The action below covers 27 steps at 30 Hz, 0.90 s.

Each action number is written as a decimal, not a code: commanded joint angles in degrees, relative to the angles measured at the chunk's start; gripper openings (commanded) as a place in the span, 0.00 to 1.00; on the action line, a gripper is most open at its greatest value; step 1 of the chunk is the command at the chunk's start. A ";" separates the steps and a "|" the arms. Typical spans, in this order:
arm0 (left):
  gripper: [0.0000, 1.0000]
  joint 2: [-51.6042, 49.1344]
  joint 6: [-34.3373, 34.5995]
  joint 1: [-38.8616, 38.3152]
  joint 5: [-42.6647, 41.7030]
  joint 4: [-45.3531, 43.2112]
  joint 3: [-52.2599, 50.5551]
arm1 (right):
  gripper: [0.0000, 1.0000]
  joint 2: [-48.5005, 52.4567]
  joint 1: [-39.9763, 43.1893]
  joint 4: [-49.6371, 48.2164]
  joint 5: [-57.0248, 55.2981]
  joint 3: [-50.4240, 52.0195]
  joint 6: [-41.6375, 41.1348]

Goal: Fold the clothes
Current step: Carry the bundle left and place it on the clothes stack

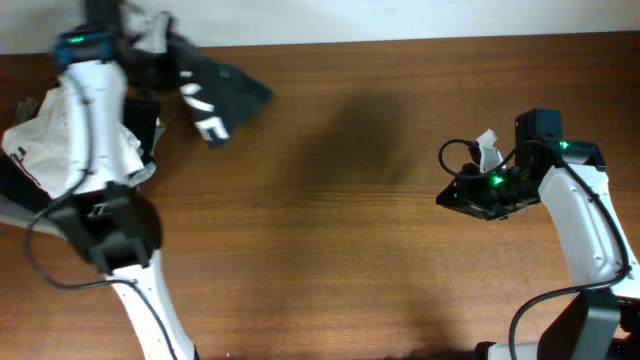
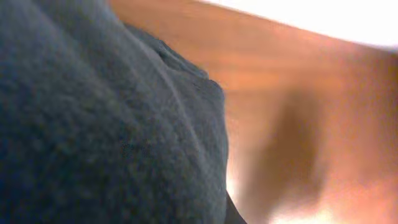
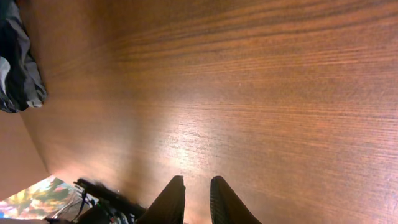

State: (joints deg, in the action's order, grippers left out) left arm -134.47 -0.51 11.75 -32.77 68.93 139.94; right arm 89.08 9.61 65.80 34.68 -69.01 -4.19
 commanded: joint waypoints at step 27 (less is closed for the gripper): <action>0.20 3.82 -6.43 27.54 13.27 15.82 8.02 | 0.19 -0.66 0.11 0.15 1.11 -0.76 0.33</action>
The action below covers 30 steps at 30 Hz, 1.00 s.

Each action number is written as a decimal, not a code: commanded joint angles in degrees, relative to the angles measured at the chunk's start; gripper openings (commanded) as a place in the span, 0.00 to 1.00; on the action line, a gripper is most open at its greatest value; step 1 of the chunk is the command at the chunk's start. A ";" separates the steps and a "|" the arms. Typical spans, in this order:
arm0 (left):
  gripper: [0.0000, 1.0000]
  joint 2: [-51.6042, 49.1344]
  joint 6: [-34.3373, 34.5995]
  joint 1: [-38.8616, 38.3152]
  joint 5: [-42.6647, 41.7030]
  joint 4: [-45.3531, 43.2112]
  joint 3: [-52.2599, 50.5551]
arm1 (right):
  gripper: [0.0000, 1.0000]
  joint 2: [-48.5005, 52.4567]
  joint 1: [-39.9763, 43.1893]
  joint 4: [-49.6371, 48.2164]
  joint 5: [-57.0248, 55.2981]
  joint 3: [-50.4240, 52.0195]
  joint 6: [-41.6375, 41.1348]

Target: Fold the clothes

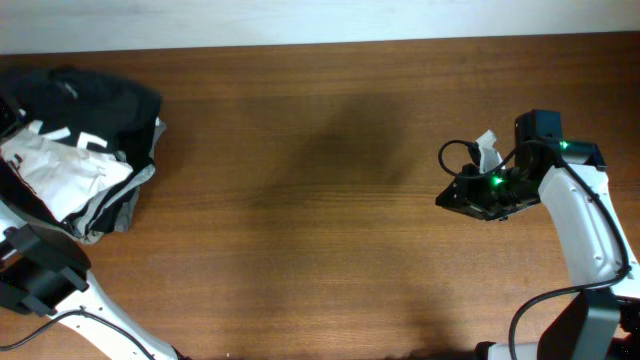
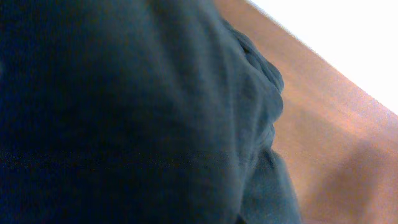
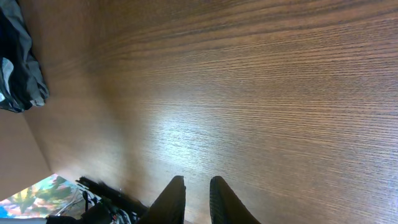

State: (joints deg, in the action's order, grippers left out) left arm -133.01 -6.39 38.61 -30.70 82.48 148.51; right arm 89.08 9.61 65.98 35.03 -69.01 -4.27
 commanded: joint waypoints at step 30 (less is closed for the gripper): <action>0.60 19.19 -24.76 -24.81 6.43 11.26 -0.96 | 0.48 -17.88 0.11 1.07 -11.34 -16.17 4.52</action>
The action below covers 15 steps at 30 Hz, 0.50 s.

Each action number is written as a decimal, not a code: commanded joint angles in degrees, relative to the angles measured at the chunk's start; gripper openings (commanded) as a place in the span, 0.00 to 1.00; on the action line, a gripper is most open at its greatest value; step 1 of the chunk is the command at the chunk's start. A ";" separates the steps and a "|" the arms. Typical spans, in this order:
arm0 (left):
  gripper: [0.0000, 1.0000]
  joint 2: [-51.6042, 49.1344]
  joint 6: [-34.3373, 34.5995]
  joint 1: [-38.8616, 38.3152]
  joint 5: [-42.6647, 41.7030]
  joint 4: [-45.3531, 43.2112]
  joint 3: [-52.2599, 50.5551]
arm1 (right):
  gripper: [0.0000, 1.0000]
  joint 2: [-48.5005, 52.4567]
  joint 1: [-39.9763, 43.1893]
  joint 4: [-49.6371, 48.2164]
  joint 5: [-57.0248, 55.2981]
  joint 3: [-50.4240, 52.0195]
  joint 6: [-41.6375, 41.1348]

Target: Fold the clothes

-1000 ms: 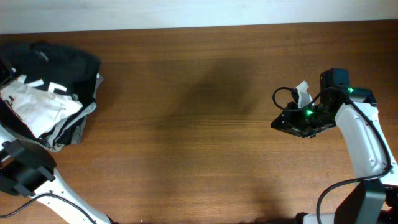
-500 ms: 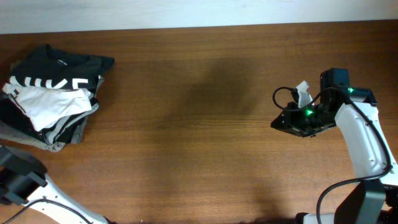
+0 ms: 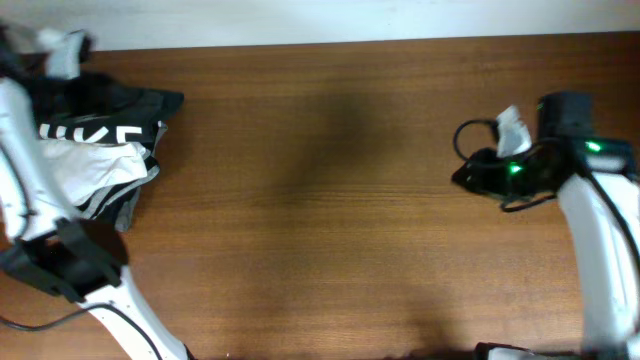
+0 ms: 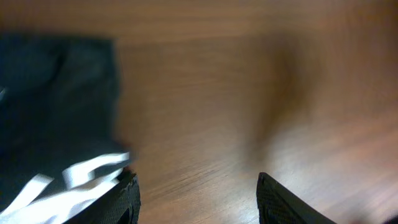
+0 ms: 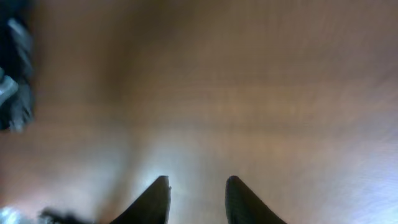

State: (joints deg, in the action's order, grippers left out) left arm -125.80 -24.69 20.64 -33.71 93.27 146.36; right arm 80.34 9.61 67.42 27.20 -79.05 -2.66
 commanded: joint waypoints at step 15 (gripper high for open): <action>0.99 29.29 13.31 -18.25 20.24 3.41 1.14 | 0.99 -32.11 0.11 -2.62 -9.90 -11.52 3.32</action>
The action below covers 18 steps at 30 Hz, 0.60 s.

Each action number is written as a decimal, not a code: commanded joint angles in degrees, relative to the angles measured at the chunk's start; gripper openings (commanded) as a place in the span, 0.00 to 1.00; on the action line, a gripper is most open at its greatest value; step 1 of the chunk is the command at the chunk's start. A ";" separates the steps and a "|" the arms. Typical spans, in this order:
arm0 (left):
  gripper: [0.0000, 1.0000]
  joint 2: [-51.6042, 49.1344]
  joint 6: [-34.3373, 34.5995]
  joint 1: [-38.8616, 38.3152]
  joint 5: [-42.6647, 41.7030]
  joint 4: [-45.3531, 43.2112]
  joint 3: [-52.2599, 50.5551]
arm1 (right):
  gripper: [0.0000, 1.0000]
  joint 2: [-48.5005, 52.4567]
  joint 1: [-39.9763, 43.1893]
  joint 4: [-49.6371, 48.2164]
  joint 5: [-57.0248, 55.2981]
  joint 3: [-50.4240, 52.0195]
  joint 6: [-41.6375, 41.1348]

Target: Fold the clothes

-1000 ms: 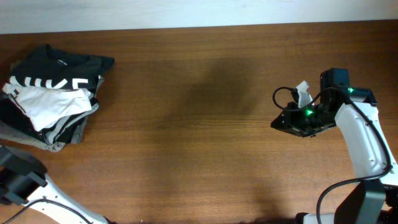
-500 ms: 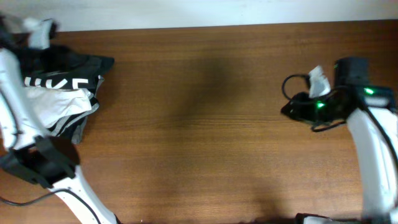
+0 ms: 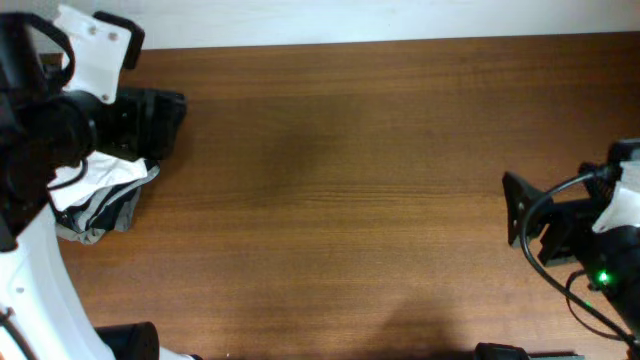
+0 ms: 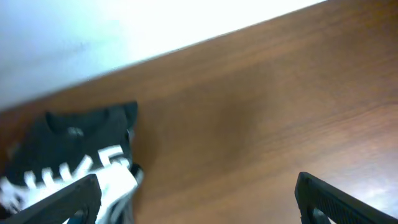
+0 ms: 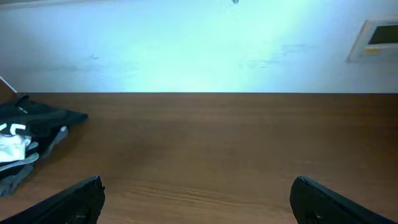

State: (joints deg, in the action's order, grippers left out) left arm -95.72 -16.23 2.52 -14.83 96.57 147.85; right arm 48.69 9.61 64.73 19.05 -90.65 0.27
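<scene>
The clothes [image 3: 110,190] lie in one heap at the table's far left: a black garment with white lettering [image 3: 160,112] on top, white and grey cloth under it. The heap shows again, lower left, in the left wrist view [image 4: 81,158] and, small at the left edge, in the right wrist view [image 5: 28,140]. My left gripper [image 4: 199,202] stands wide open and empty, raised near the heap. My right gripper [image 5: 199,202] is also wide open and empty, far off at the right side. The left arm [image 3: 90,60] hides part of the heap from above.
The brown wooden table [image 3: 340,180] stretches between the two arms. A pale wall [image 5: 199,43] runs behind its far edge, with a small white box [image 5: 378,37] on it. The right arm [image 3: 580,230] and its cable sit at the right edge.
Both arms have drawn back and up from the table. Both wrist cameras now look across the tabletop, not down at it. Both grippers stand wider open. The heap lies where it was.
First my left gripper held the black garment up over the heap at the back left, while the right gripper hung nearly shut over bare table. Then the garment lay on the heap. Then the left gripper was open beside it. Now both arms are withdrawn, open.
</scene>
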 commanded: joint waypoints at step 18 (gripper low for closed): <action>0.99 -0.79 4.85 -0.13 0.94 0.00 -0.37 | 0.99 -0.33 0.17 6.21 -2.54 0.11 1.16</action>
State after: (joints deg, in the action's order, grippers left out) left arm -96.23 -12.32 2.52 -14.28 96.62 147.59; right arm 48.47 9.61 69.41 17.98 -90.56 0.27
